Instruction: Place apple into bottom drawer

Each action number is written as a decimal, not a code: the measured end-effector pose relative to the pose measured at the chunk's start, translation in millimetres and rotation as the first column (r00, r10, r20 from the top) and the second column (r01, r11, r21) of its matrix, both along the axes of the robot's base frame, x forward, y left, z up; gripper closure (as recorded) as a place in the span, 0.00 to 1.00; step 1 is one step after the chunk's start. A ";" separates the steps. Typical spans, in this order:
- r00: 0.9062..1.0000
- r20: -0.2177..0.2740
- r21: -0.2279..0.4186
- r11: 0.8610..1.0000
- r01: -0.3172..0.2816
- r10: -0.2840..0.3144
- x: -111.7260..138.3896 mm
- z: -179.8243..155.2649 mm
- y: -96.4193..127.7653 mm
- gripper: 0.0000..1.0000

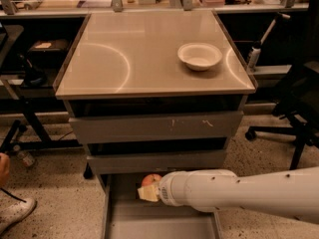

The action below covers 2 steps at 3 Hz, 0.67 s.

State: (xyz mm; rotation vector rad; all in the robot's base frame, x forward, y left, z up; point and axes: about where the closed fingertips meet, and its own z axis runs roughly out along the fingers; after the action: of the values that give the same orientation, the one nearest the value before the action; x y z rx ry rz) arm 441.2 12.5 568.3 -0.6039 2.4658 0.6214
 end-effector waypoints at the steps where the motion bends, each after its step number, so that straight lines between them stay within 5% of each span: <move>1: 0.998 -0.021 0.016 0.998 0.063 -0.062 7.2 -47.0 0.3 1.00; 2: 0.997 0.010 0.032 0.996 0.078 -0.078 16.5 -44.6 3.9 1.00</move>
Offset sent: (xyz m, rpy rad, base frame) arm 0.0055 -0.0003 -0.0395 0.0130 0.0192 -0.0517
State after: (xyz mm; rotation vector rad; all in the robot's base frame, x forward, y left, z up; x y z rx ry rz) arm 457.7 16.4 523.8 -0.4953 2.4515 0.6230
